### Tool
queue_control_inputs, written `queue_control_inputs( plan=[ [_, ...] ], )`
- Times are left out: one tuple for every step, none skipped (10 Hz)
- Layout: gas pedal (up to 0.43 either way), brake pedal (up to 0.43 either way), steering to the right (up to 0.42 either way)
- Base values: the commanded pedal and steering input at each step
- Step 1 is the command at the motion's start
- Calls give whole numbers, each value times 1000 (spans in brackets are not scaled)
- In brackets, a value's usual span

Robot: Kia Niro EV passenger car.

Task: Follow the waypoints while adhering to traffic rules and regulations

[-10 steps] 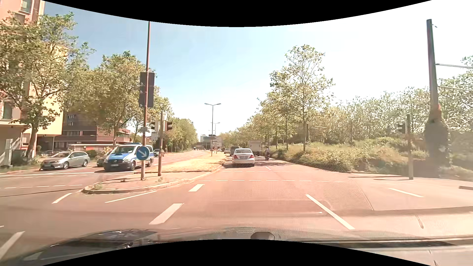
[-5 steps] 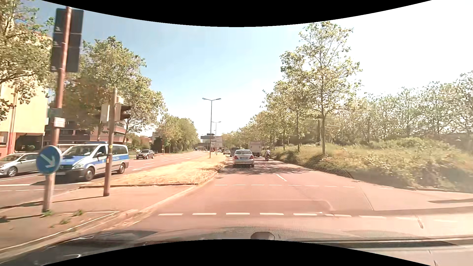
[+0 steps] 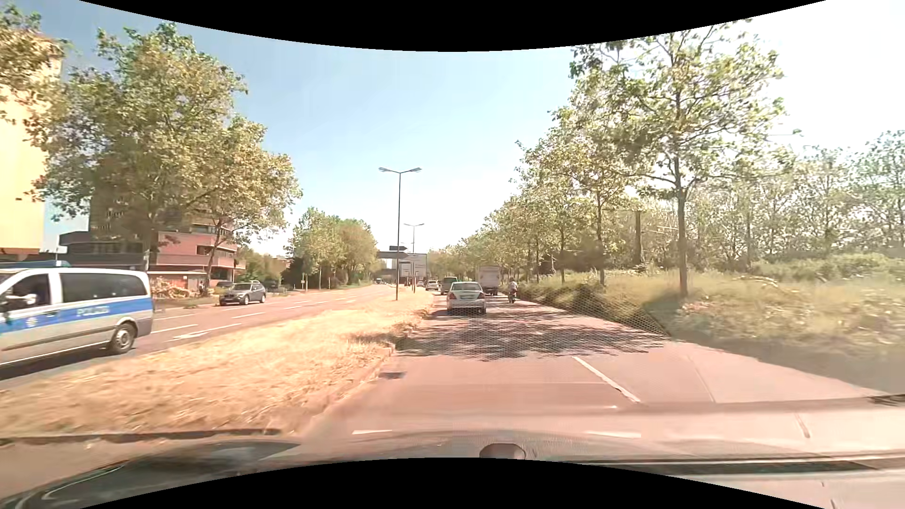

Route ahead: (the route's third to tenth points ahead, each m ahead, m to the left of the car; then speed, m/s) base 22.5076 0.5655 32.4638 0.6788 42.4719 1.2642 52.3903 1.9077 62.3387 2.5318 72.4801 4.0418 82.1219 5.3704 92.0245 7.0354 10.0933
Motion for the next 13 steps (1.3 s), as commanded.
queue_control_inputs(
  plan=[
    [169, 0, -2],
    [169, 0, -2],
    [169, 0, -2],
    [169, 0, -2],
    [169, 0, -2],
    [169, 0, -2],
    [169, 0, -3],
    [169, 0, -3],
    [169, 0, -3],
    [169, 0, -3],
    [169, 0, -3],
    [169, 0, -3],
    [169, 0, -3]
  ],
)
